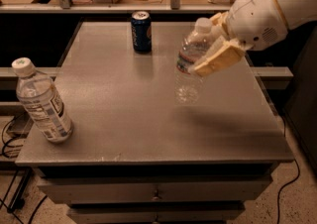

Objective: Move water bottle near blue plastic bottle

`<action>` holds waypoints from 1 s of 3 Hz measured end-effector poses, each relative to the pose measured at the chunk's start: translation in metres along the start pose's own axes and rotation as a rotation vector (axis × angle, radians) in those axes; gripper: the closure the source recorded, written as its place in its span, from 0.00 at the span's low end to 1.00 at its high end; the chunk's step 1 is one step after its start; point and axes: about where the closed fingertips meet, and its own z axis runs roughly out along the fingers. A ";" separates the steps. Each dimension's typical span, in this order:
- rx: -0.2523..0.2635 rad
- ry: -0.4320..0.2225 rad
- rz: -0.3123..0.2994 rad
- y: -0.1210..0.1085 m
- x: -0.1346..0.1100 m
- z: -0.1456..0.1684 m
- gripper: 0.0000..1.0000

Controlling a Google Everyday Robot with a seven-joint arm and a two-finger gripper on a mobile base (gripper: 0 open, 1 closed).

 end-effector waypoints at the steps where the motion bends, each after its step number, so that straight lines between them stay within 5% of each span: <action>1: 0.003 0.004 0.004 0.000 0.002 0.000 1.00; 2: 0.003 0.004 0.004 0.000 0.001 0.000 1.00; 3: -0.055 -0.053 -0.041 0.003 -0.024 0.030 1.00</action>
Offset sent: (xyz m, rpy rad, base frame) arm 0.0005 -0.0010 -0.0011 -0.0022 0.0011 -0.0055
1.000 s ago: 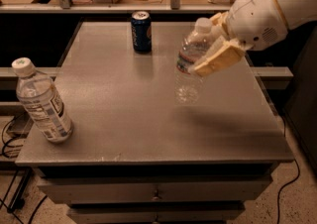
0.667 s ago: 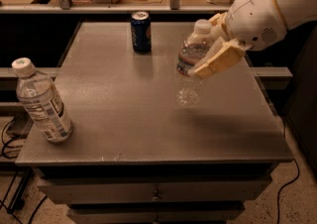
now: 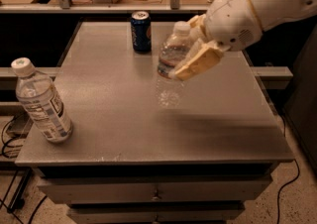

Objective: Move water bottle near blue plastic bottle

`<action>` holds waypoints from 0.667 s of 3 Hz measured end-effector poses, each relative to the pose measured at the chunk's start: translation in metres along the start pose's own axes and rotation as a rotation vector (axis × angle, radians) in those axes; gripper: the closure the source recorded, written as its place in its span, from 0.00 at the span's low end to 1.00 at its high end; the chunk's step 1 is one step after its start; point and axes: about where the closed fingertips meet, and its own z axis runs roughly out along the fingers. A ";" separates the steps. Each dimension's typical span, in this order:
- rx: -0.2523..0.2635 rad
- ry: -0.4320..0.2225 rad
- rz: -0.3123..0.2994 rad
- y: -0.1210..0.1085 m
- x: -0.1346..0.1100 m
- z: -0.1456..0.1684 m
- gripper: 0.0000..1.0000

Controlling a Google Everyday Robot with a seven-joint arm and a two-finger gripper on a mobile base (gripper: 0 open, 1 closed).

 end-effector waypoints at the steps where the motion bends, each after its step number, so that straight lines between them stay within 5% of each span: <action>1: -0.093 -0.064 -0.073 0.005 -0.041 0.050 1.00; 2: -0.207 -0.105 -0.127 0.014 -0.076 0.103 1.00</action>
Offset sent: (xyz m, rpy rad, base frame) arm -0.0373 0.1993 -0.0284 0.0449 0.0961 0.4141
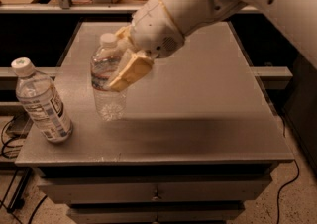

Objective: Move water bottle near blue plastic bottle

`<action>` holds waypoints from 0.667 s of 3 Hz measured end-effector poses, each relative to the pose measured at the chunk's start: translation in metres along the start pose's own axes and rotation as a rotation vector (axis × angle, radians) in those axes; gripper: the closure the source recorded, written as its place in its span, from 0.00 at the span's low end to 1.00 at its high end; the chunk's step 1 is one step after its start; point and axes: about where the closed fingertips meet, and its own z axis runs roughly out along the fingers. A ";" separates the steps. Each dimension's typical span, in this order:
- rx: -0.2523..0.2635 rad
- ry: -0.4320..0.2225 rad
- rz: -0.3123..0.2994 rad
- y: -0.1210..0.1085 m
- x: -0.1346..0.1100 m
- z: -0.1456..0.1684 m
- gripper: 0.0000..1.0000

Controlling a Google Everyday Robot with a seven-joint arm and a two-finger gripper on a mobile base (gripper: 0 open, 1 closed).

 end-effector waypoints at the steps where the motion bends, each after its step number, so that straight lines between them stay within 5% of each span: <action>1: -0.086 -0.017 -0.020 -0.002 -0.020 0.044 1.00; 2: -0.125 0.000 -0.025 -0.005 -0.026 0.068 0.83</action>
Offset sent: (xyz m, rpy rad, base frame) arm -0.0151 0.0936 -0.0331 -0.0804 0.0632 0.1390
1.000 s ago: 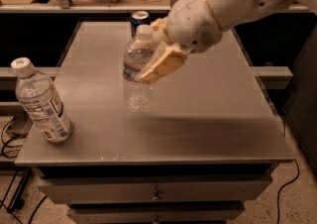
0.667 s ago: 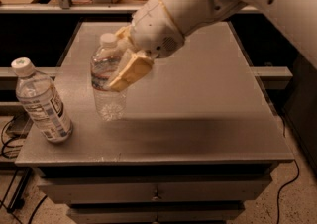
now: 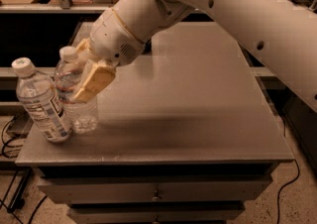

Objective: Move water bottle near blue plastic bottle

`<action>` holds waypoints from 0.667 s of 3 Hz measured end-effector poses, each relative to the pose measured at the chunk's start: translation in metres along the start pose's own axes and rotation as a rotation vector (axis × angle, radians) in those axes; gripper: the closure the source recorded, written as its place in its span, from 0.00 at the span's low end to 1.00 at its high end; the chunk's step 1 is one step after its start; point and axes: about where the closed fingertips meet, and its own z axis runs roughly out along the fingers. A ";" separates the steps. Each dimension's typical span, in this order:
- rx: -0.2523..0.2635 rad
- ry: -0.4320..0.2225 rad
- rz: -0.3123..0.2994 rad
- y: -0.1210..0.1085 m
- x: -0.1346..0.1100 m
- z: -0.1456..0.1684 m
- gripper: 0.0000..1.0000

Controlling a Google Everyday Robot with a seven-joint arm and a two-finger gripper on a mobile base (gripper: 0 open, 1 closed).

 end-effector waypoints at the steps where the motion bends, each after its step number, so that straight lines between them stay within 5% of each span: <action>1: -0.009 0.018 0.006 -0.004 0.000 0.010 0.60; 2: -0.023 0.034 0.014 -0.003 0.001 0.020 0.36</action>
Offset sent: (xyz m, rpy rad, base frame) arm -0.0008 0.0199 -0.0237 -0.0675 0.0208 0.0005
